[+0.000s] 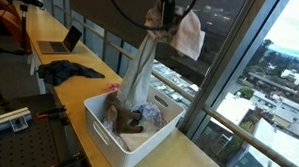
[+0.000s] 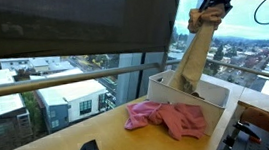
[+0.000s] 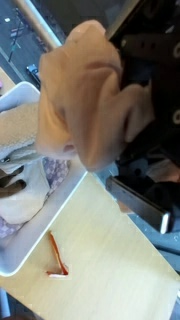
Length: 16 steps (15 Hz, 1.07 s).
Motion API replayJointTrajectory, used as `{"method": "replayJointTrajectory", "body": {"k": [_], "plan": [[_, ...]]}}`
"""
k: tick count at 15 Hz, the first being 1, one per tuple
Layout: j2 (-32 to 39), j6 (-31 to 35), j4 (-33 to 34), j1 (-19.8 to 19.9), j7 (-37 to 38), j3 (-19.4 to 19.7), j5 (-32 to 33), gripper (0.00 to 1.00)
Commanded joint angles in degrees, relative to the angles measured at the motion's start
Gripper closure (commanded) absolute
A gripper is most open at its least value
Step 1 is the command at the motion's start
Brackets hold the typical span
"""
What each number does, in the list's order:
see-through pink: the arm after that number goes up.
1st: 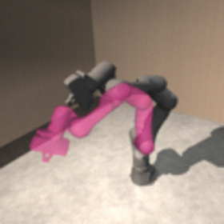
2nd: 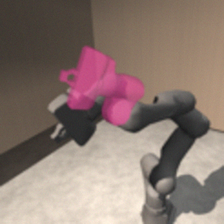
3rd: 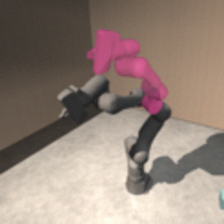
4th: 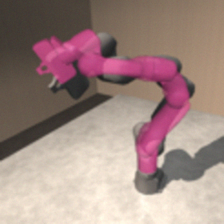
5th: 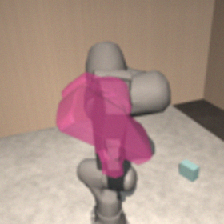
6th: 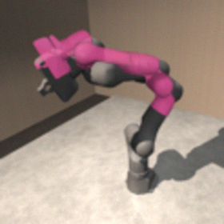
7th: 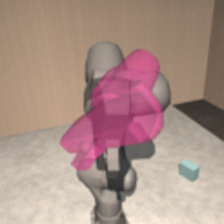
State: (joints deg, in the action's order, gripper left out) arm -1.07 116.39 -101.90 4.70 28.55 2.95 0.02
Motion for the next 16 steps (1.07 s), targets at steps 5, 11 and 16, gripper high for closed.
{"method": "replayJointTrajectory", "body": {"k": [5,11,16], "plan": [[5.0,5.1,-6.2,-0.9,-2.5,0.3,-0.7,1.0],[8.0,5.1,-6.9,-2.2,-2.3,0.1,0.2,0.6],[7.5,4.2,-6.4,-4.9,-0.7,-1.2,0.9,0.24]]}}
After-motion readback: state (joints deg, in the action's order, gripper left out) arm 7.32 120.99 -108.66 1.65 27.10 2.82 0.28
